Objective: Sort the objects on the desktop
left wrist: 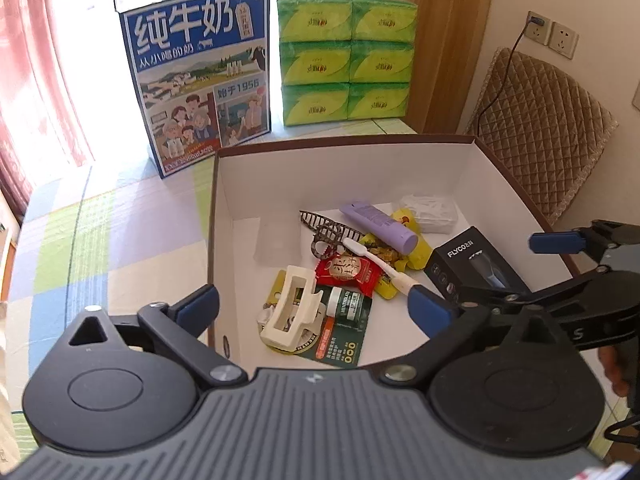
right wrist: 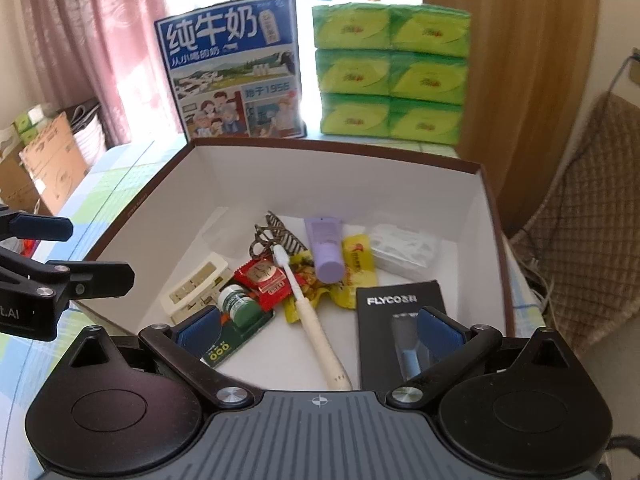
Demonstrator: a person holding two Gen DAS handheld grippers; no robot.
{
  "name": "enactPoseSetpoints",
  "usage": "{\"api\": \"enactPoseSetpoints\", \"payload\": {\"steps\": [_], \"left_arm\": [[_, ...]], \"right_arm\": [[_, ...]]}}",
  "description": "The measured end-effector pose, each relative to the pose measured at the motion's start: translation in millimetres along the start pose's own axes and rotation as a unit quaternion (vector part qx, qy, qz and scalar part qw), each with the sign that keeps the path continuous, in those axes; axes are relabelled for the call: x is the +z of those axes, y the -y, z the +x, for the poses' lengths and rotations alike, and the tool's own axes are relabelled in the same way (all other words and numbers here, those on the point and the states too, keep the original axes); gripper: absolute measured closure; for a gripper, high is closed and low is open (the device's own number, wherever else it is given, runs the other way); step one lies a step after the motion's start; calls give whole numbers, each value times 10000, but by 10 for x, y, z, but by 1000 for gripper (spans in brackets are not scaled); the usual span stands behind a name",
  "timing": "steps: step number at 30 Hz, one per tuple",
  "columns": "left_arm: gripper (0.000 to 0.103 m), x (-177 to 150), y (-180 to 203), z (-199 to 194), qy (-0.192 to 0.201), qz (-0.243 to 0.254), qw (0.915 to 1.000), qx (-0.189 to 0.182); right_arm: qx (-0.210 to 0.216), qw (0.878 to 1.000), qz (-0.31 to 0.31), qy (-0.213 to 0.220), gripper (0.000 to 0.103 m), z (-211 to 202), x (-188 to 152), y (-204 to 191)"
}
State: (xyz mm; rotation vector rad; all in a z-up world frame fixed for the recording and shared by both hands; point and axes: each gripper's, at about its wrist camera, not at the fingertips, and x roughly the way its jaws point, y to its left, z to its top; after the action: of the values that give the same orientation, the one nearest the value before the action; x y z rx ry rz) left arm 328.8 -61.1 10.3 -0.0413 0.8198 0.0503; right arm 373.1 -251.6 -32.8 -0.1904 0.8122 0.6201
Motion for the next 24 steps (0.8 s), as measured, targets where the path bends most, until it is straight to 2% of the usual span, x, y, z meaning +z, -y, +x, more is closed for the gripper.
{"api": "enactPoseSetpoints", "payload": {"steps": [10,18,24], "left_arm": [[1,-155,-15,-279,139,256,9996,71],[1,-274,-62,-523,369,250,9988,186],[1,-332,-5,-702,226,64,9997,73]], "right_arm": [[-402,9981,434,159,2,-366,-197,-105],[-579,9961,470,480,2,-648,-309,-221],[-587,9962,369,525,2,-797,-336,-246]]}}
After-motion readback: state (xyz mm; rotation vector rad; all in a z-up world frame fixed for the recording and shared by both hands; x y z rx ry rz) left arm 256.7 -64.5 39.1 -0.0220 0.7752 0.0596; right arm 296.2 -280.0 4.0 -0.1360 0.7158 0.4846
